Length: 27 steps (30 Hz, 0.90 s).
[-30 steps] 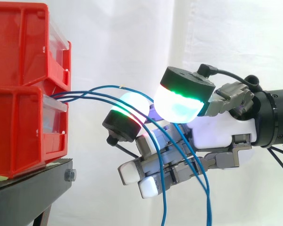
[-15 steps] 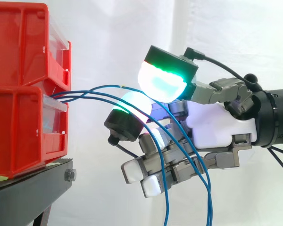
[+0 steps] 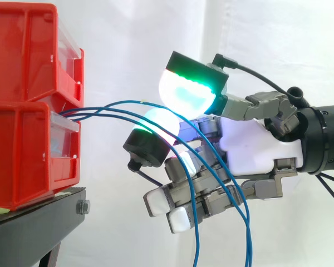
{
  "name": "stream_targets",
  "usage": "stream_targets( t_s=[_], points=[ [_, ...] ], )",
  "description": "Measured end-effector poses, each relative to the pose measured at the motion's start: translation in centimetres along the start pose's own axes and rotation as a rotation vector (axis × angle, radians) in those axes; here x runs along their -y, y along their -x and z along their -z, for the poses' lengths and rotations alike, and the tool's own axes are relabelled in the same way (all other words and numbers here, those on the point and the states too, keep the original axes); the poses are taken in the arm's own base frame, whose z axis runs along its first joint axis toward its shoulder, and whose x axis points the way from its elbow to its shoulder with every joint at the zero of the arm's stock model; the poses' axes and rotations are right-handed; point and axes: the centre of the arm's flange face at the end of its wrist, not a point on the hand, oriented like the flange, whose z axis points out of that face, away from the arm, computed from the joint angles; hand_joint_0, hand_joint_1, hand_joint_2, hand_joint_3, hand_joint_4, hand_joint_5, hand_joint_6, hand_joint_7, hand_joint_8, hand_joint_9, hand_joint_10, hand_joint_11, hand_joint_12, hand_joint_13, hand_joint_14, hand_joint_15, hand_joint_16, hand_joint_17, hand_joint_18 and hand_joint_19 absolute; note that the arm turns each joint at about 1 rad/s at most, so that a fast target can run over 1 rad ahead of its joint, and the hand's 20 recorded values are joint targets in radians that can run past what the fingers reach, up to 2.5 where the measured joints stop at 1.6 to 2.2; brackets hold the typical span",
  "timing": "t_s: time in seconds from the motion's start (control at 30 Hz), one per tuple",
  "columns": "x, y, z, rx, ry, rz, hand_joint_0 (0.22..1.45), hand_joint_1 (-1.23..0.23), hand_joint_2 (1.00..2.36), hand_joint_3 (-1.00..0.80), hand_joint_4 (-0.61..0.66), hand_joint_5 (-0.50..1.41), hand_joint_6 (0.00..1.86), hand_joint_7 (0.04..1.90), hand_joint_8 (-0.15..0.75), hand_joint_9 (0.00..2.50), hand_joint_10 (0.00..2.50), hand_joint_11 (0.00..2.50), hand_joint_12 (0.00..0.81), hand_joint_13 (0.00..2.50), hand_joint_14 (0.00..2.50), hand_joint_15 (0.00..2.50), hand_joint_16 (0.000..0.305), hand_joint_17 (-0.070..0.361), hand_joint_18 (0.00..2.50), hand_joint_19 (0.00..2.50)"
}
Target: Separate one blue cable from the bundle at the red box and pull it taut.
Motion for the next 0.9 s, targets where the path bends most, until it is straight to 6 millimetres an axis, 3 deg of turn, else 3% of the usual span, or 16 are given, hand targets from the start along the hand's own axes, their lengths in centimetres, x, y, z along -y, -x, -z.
stream_targets(
  t_s=[0.23, 0.37, 0.4, 0.53, 0.77, 0.9],
  points=[
    [0.03, 0.00, 0.00, 0.000, -0.001, 0.000, 0.49, -0.63, 1.00, -0.50, 0.05, -0.11, 0.70, 1.22, 0.333, 1.06, 0.02, 0.73, 0.257, 0.78, 0.02, 0.56, 0.028, 0.063, 0.60, 0.58],
    [0.02, 0.00, 0.00, 0.000, 0.000, 0.000, 0.59, -0.54, 1.00, -0.50, 0.02, -0.10, 0.68, 1.25, 0.312, 1.04, 0.02, 0.73, 0.230, 0.76, 0.02, 0.56, 0.024, 0.053, 0.55, 0.61],
    [0.02, 0.00, 0.00, 0.000, 0.000, 0.000, 0.62, -0.53, 1.01, -0.43, 0.02, -0.10, 0.68, 1.26, 0.311, 1.05, 0.02, 0.73, 0.227, 0.76, 0.02, 0.56, 0.023, 0.052, 0.54, 0.61],
    [0.02, 0.00, 0.00, 0.000, 0.000, 0.000, 0.59, -0.61, 1.01, -0.27, 0.03, -0.11, 0.67, 1.29, 0.320, 1.03, 0.02, 0.74, 0.239, 0.74, 0.02, 0.58, 0.026, 0.058, 0.50, 0.62],
    [0.03, -0.02, -0.01, 0.000, 0.000, 0.000, 0.59, -0.71, 1.02, -0.19, -0.01, -0.13, 0.72, 1.33, 0.336, 1.04, 0.02, 0.75, 0.257, 0.76, 0.02, 0.56, 0.028, 0.063, 0.54, 0.62],
    [0.03, -0.03, -0.01, -0.001, 0.000, 0.000, 0.59, -0.75, 1.02, -0.11, -0.07, -0.15, 0.79, 1.21, 0.330, 1.04, 0.02, 0.75, 0.256, 0.76, 0.02, 0.56, 0.028, 0.064, 0.55, 0.62]
  ],
)
